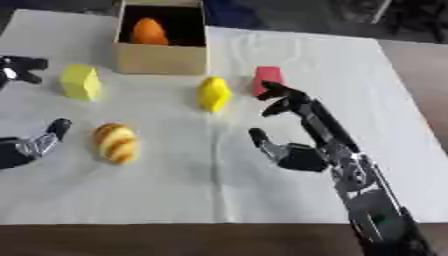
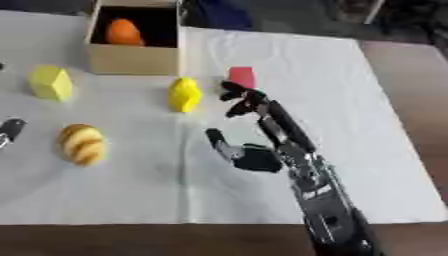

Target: Pick up objects on the table and place them in the box.

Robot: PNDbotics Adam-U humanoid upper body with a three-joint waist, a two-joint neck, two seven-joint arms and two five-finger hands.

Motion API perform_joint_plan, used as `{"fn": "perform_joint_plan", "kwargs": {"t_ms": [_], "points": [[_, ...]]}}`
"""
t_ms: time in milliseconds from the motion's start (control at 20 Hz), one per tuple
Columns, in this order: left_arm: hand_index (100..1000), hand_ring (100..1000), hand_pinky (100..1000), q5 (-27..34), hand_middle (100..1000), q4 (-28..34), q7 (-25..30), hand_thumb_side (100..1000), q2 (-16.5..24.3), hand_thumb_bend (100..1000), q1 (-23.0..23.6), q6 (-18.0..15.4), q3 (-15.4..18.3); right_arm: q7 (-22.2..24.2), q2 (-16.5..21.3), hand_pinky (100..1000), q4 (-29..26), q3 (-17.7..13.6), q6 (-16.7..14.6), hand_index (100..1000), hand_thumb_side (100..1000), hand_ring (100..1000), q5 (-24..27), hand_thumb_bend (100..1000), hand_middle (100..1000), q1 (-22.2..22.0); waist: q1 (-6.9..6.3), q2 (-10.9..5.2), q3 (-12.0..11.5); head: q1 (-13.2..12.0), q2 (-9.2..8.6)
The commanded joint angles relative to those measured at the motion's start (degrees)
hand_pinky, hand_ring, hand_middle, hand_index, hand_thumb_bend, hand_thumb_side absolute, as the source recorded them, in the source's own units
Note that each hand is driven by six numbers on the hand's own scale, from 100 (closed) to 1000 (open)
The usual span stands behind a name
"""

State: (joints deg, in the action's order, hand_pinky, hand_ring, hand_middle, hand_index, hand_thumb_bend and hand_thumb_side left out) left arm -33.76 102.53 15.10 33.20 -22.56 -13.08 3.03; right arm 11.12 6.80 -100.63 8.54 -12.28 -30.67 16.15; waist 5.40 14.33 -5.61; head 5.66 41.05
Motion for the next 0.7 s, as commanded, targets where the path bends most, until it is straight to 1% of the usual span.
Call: {"fn": "perform_joint_plan", "kwargs": {"t_ms": [50, 200, 350, 400, 550, 600, 700], "points": [[926, 751, 817, 1.1, 807, -2.5, 0.2, 301, 5.8, 299, -3.1, 0.8, -0.3, 0.0, 0.7, 714, -0.7, 0.1, 0.0, 946, 434, 661, 0.1, 264, 765, 0.5, -1.22, -1.82, 0.3, -0.3, -0.45], [930, 756, 818, 1.0, 812, -6.3, 0.8, 299, 9.5, 328, -6.4, 0.4, -2.0, 0.3, 0.7, 715, -0.7, 0.3, -0.1, 947, 436, 661, 0.2, 263, 765, 0.4, -1.32, -1.87, 0.8, -0.7, -0.32], [931, 756, 816, 1.2, 812, -10.8, 1.6, 298, 12.4, 349, -9.7, -0.5, -3.9, 0.6, 0.7, 715, -0.6, 0.5, -0.3, 947, 436, 661, 0.3, 262, 765, 0.4, -1.38, -1.98, 1.3, -1.0, -0.25], [930, 756, 816, 1.2, 811, -12.3, 1.8, 306, 13.1, 342, -10.8, -0.9, -4.5, 0.6, 0.6, 715, -0.6, 0.5, -0.3, 947, 436, 661, 0.3, 261, 765, 0.3, -1.4, -2.04, 1.5, -1.1, -0.22], [928, 755, 815, 2.3, 810, -17.1, 3.3, 333, 14.6, 328, -14.0, -2.0, -6.4, 0.8, 0.7, 715, -0.6, 0.7, -0.3, 947, 438, 662, 0.4, 261, 765, 0.2, -1.39, -2.2, 2.0, -1.5, -0.08], [929, 760, 816, 2.3, 814, -18.9, 4.0, 336, 15.0, 348, -15.3, -2.5, -7.1, 0.8, 0.7, 715, -0.5, 0.8, -0.4, 947, 438, 662, 0.5, 261, 766, 0.2, -1.38, -2.29, 2.1, -1.6, 0.0], [928, 767, 820, 1.8, 817, -22.9, 5.8, 342, 15.5, 358, -18.3, -3.8, -8.6, 1.0, 0.6, 715, -0.5, 1.0, -0.5, 947, 438, 661, 0.6, 260, 765, 0.1, -1.33, -2.46, 2.5, -2.0, 0.14]]}}
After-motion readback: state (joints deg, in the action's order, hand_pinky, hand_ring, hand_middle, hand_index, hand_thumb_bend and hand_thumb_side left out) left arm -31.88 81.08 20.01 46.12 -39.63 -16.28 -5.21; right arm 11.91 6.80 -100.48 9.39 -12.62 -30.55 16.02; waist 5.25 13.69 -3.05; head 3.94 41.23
